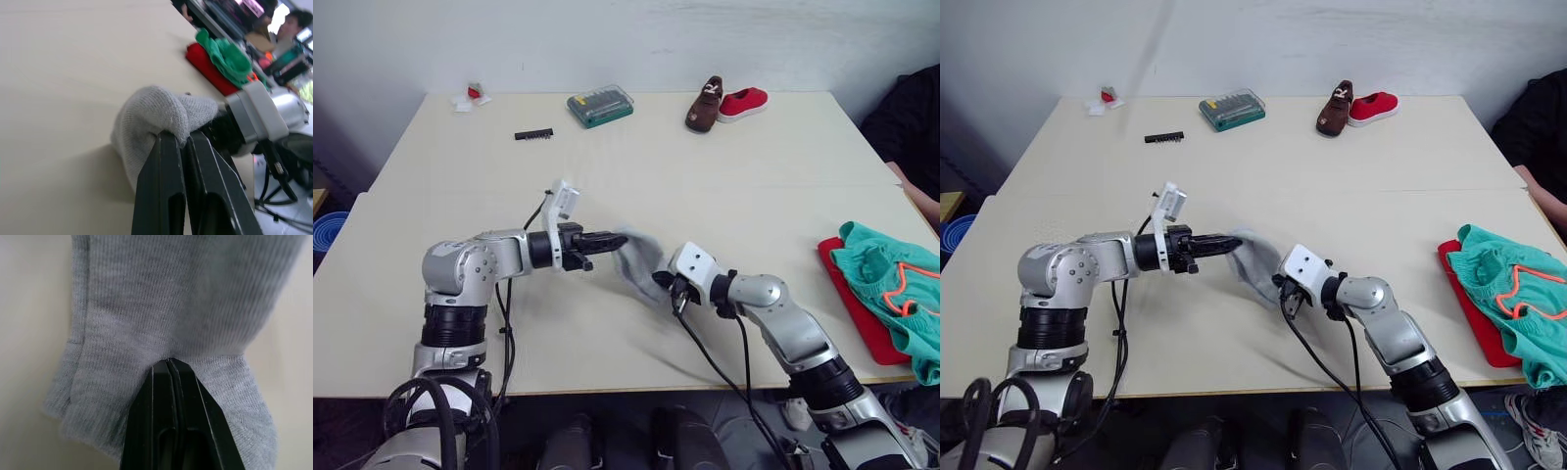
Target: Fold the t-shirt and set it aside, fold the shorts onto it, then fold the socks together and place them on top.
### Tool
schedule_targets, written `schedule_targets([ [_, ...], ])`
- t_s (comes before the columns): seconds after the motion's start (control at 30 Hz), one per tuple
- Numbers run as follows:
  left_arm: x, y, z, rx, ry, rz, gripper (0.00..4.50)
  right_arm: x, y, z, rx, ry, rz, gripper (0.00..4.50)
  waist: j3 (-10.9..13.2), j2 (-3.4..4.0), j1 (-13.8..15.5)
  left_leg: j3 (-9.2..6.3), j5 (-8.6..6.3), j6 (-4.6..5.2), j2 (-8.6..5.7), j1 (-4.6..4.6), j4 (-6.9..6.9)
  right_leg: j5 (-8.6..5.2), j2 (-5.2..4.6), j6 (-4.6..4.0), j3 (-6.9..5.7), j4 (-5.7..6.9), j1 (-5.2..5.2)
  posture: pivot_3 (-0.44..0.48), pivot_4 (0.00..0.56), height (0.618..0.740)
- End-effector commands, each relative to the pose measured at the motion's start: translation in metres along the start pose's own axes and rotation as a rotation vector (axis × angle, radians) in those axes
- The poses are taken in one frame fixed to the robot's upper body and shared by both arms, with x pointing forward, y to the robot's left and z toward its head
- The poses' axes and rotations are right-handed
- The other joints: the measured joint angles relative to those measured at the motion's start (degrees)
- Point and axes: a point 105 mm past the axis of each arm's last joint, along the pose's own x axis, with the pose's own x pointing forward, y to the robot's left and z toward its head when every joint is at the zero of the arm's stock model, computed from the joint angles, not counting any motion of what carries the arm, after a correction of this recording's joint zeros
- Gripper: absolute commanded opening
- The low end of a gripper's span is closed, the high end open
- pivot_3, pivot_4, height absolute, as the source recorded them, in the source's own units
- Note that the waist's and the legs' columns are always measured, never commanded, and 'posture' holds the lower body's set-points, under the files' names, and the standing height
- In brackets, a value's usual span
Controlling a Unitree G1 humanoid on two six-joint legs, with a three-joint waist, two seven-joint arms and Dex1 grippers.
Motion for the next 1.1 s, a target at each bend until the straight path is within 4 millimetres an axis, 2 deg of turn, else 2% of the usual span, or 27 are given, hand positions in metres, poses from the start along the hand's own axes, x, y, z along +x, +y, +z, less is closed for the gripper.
schedule_targets([
  [0.03, 0.012, -0.013, -0.008, 0.108, 0.078, -0.058, 0.03, 0.002, 0.006, -0.019, 0.027, 0.072, 0.011, 0.00, 0.0, 0.00, 0.0, 0.00, 0.01, -0.01, 0.00, 0.00, -0.01, -0.01, 0.00, -0.01, 0.00, -0.02, 0.00, 0.000, 0.150, 0.740],
  [0.17, 0.023, -0.008, -0.015, 0.172, 0.121, -0.044, 0.03, 0.001, 0.005, -0.020, 0.027, 0.074, 0.007, 0.00, 0.0, 0.00, 0.0, 0.00, 0.01, -0.01, 0.01, -0.01, -0.03, -0.01, 0.00, -0.02, 0.00, -0.07, -0.01, 0.000, 0.150, 0.740],
  [0.37, 0.029, -0.006, 0.003, 0.238, 0.076, -0.020, 0.03, -0.003, 0.002, -0.022, 0.033, 0.082, -0.006, 0.00, 0.0, -0.01, 0.1, -0.02, 0.01, 0.00, 0.01, -0.04, -0.11, -0.02, 0.00, -0.03, -0.01, -0.20, -0.01, 0.000, 0.150, 0.740],
  [0.43, 0.019, -0.001, 0.009, 0.204, 0.052, -0.010, 0.03, -0.003, 0.002, -0.022, 0.034, 0.081, -0.008, 0.00, 0.0, 0.00, 0.1, -0.03, 0.01, 0.01, 0.01, -0.04, -0.13, -0.01, 0.00, -0.03, -0.01, -0.24, -0.01, 0.000, 0.150, 0.740],
  [0.53, -0.005, 0.019, 0.020, 0.090, -0.025, 0.057, 0.03, -0.002, 0.001, -0.021, 0.036, 0.078, -0.013, 0.00, 0.0, 0.02, 0.0, -0.02, 0.03, 0.04, 0.01, -0.03, -0.25, -0.01, 0.00, -0.03, -0.02, -0.29, -0.03, 0.000, 0.150, 0.740],
  [0.63, -0.025, 0.035, 0.022, -0.006, -0.073, 0.139, 0.03, -0.002, 0.001, -0.020, 0.035, 0.077, -0.014, 0.00, 0.0, 0.01, 0.0, -0.03, 0.23, 0.35, 0.01, -0.04, -0.30, -0.02, 0.01, -0.03, -0.07, -0.32, -0.05, 0.000, 0.150, 0.740],
  [0.77, -0.041, 0.044, 0.008, -0.084, -0.078, 0.205, 0.03, -0.001, 0.001, -0.020, 0.034, 0.074, -0.013, 0.00, 0.1, -0.02, 0.0, -0.03, 0.23, 0.37, -0.01, -0.04, -0.33, -0.01, 0.00, -0.01, -0.07, -0.39, -0.01, 0.000, 0.150, 0.740],
  [0.93, -0.040, 0.046, -0.024, -0.146, -0.027, 0.267, 0.03, 0.000, 0.002, -0.018, 0.031, 0.069, -0.001, 0.00, 0.1, -0.02, 0.0, -0.03, 0.07, 0.04, -0.01, -0.04, -0.40, -0.01, 0.00, -0.01, -0.07, -0.39, -0.03, 0.000, 0.150, 0.740],
  [1.1, -0.039, 0.033, -0.021, -0.242, -0.106, 0.236, 1.39, 0.000, 0.003, -0.018, 0.028, 0.070, 0.010, 0.00, 0.1, -0.04, 0.0, -0.04, 0.08, 0.02, -0.01, -0.03, -0.40, -0.01, 0.00, -0.01, -0.07, -0.39, -0.01, 0.000, 0.150, 0.740],
])
